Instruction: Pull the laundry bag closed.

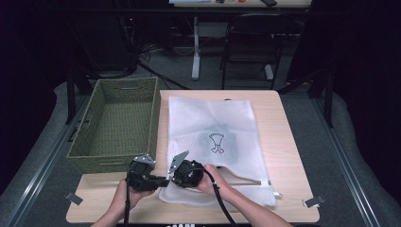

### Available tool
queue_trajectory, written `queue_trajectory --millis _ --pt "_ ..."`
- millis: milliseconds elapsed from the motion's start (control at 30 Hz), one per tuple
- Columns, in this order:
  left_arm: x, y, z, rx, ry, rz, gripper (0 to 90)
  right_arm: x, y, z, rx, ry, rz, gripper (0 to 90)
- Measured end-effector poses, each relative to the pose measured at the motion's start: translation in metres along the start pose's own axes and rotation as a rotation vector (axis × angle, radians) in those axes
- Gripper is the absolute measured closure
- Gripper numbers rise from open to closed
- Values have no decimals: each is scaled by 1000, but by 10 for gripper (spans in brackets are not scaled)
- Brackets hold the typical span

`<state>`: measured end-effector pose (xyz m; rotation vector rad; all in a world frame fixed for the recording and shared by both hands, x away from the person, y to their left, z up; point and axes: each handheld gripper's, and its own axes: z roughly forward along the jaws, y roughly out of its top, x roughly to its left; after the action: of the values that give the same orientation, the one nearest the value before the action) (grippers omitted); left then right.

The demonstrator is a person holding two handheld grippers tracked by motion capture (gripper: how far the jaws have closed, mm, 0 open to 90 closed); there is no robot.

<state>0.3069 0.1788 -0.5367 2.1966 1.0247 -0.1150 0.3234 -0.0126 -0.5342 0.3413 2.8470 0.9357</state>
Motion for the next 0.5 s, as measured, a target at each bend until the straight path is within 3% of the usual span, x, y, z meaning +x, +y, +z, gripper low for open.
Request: queue_trajectory --millis 500 --pt "-5 1 -1 -15 26 16 861 3 -1 -1 14 -32 4 820"
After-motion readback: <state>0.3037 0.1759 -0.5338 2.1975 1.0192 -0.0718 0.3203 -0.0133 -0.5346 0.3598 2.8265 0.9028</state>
